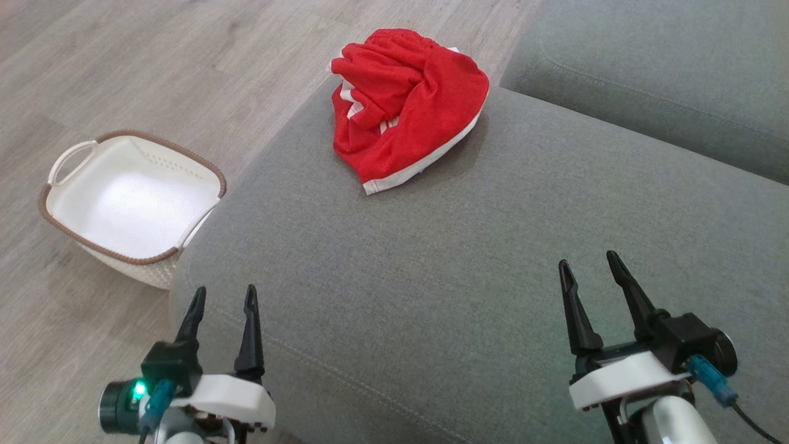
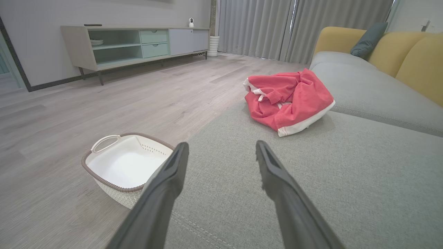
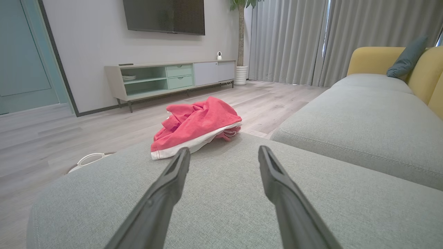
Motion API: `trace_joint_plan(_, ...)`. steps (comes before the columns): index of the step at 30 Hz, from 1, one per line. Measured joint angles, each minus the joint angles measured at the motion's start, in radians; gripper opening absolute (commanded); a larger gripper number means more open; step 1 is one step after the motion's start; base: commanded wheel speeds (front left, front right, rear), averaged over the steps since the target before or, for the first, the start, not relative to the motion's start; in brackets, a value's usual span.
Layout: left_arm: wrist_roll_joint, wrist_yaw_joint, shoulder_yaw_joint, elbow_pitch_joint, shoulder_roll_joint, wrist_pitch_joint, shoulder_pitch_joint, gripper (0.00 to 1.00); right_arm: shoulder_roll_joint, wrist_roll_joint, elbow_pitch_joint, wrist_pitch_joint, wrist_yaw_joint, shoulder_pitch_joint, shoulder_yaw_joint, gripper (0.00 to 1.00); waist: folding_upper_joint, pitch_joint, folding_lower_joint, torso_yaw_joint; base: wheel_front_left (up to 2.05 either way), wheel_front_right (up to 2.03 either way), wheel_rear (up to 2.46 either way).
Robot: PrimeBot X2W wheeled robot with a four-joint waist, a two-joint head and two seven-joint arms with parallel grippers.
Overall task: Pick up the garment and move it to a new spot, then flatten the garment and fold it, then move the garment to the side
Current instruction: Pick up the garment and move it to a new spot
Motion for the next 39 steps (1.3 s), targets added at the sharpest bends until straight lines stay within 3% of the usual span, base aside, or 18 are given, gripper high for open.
trace_joint_plan(8,0.018,-0.029,0.007,0.022,0.038,0.0,-0.035,1.0,0.0,-0.003,-0.001,0.0,0.0,-0.004,0.0,1.0,0.0,0.016,0.0,-0.031,0.0,0.0,0.0)
trace_joint_plan(16,0.021,-0.104,0.009,0.044,0.086,0.003,-0.351,1.0,0.0,-0.055,-0.01,0.0,0.0,-0.057,-0.009,1.0,0.0,0.102,0.0,-0.101,0.0,0.0,0.0)
trace_joint_plan(27,-0.034,-0.188,0.006,0.252,0.161,0.172,-0.807,1.0,-0.003,-0.134,-0.074,-0.001,0.0,-0.201,-0.031,1.0,0.0,0.31,0.0002,-0.23,0.0,0.0,0.0)
trace_joint_plan(34,-0.099,-0.199,-0.001,0.387,0.204,0.246,-0.948,1.0,-0.005,-0.147,-0.1,-0.001,0.0,-0.244,-0.034,1.0,0.0,0.424,0.0002,-0.307,0.0,0.0,0.0)
trace_joint_plan(39,-0.148,-0.207,-0.087,0.452,0.23,0.308,-1.003,1.0,-0.005,-0.161,-0.11,-0.001,0.0,-0.246,-0.044,1.0,-0.0001,0.5,0.0003,-0.361,0.0,0.0,0.0)
